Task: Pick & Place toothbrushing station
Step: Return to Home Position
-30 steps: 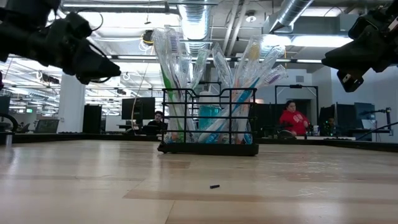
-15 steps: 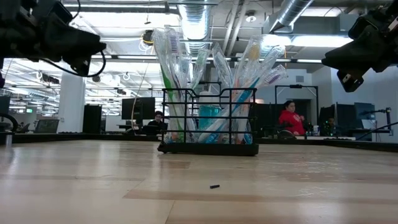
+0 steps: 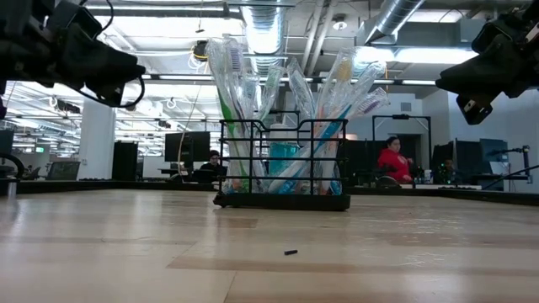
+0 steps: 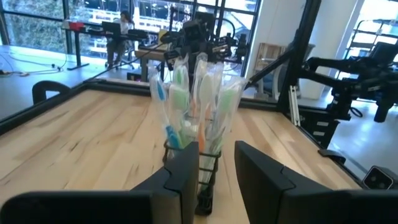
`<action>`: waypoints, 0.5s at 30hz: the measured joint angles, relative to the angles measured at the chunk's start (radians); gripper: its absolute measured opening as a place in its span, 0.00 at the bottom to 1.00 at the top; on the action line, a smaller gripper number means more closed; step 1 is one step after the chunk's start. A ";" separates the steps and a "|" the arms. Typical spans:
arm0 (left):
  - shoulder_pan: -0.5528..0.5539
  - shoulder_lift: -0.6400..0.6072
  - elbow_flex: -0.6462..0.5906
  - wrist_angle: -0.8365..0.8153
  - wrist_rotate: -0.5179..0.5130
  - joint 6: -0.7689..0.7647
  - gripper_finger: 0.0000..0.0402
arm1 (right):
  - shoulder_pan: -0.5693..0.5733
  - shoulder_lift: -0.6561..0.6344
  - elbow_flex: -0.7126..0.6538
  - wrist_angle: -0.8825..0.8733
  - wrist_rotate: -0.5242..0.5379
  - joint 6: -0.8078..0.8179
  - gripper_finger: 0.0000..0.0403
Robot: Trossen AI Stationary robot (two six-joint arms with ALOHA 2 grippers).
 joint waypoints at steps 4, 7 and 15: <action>0.000 0.022 0.000 0.000 -0.004 0.000 0.25 | 0.000 0.000 0.000 0.000 0.000 0.000 0.15; 0.000 0.039 0.000 0.001 -0.004 0.000 0.25 | 0.000 0.000 0.000 0.000 0.000 0.000 0.15; 0.000 0.079 0.000 0.002 -0.004 0.008 0.25 | 0.000 0.000 0.000 0.000 0.000 0.000 0.15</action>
